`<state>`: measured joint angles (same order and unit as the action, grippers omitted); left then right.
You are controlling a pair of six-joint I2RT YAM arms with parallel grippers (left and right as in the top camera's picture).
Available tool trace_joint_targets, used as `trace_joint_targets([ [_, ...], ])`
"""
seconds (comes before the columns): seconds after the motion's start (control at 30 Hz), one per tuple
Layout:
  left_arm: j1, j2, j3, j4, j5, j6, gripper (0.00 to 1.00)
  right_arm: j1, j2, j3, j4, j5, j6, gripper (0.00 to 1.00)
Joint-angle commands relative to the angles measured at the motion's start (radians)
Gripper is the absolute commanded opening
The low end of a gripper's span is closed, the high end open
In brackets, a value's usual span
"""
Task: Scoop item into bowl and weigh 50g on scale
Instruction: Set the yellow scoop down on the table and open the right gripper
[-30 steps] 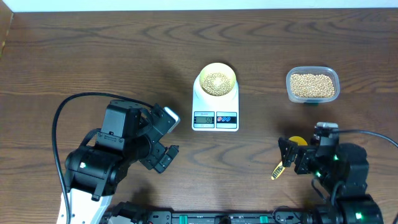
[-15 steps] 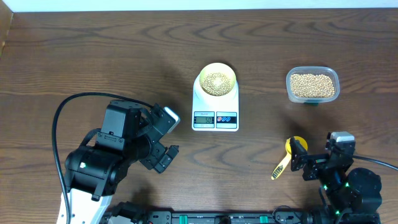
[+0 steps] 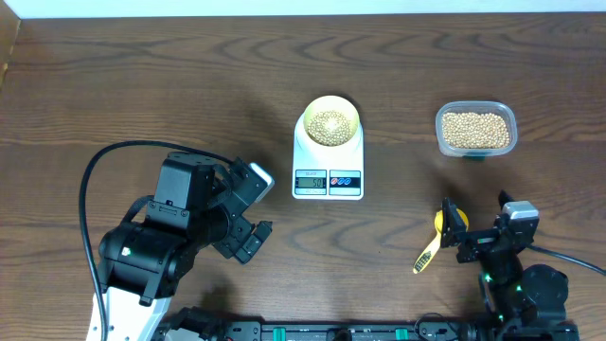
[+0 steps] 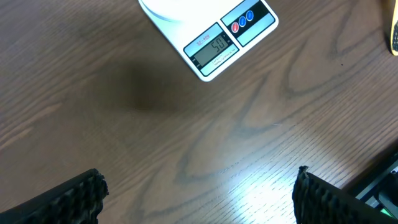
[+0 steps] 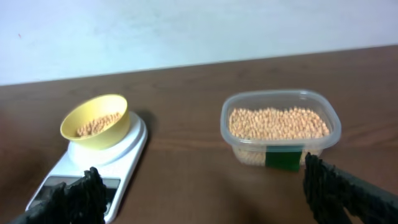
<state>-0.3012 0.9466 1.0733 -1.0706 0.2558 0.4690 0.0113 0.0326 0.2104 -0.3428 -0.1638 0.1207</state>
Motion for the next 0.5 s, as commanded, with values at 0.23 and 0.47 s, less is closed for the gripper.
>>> trace_joint_targets([
  [0.23,0.005,0.0,0.015,-0.002,-0.006,0.006,0.98,-0.01,-0.027,-0.076,0.12,0.004,-0.014,0.99],
  [0.47,0.005,0.0,0.016,-0.002,-0.006,0.006,0.98,-0.01,-0.027,-0.079,0.123,0.008,-0.014,0.99],
])
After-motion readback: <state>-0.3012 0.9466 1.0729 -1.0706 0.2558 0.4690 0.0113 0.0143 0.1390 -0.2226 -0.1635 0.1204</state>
